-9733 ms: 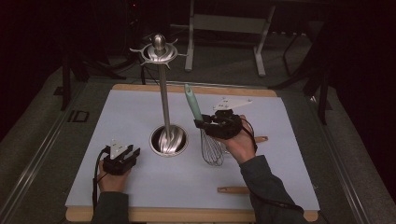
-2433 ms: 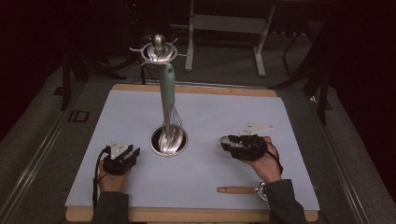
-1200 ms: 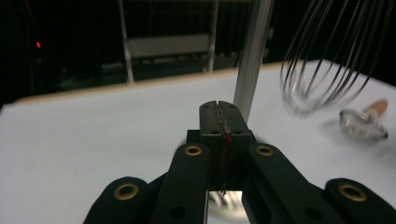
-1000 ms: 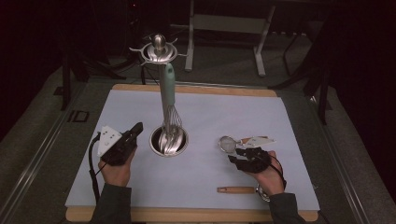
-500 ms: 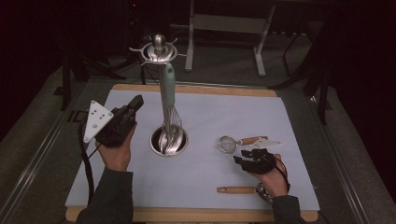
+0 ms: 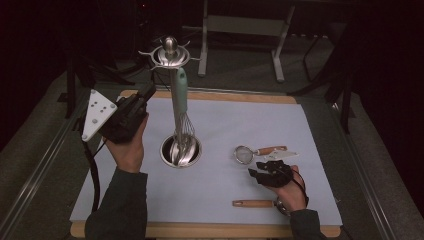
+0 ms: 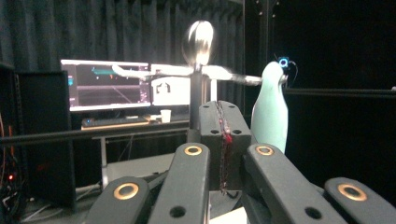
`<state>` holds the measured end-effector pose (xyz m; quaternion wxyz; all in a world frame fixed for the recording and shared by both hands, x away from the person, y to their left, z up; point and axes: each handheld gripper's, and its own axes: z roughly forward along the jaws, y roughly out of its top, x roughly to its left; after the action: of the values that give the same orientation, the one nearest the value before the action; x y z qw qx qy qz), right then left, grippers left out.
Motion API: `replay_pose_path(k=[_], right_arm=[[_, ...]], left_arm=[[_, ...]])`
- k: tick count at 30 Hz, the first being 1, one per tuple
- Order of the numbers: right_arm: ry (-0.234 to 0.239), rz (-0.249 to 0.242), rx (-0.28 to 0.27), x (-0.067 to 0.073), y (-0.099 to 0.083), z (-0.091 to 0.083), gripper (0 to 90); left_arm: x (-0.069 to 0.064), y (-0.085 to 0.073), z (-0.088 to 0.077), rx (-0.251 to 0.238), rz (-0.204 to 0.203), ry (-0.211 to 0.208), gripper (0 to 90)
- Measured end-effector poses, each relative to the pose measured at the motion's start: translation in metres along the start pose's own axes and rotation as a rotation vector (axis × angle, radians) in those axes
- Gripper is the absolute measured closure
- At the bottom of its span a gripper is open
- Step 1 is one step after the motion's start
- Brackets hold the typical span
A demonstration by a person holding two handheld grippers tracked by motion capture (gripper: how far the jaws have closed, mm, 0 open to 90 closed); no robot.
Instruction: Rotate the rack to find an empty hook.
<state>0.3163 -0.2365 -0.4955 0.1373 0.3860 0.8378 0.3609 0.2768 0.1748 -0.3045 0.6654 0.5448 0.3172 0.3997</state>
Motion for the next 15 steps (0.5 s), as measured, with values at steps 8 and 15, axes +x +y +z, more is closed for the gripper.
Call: replay_pose_path(k=[8,15], right_arm=[[-0.001,0.013,-0.015,-0.002,-0.001,-0.003,55.3],[-0.001,0.011,-0.008,-0.003,-0.002,-0.002,55.2]], left_arm=[[-0.001,0.008,0.009,-0.026,0.0,0.002,89.8],[0.0,0.013,0.012,-0.033,-0.001,0.009,89.8]])
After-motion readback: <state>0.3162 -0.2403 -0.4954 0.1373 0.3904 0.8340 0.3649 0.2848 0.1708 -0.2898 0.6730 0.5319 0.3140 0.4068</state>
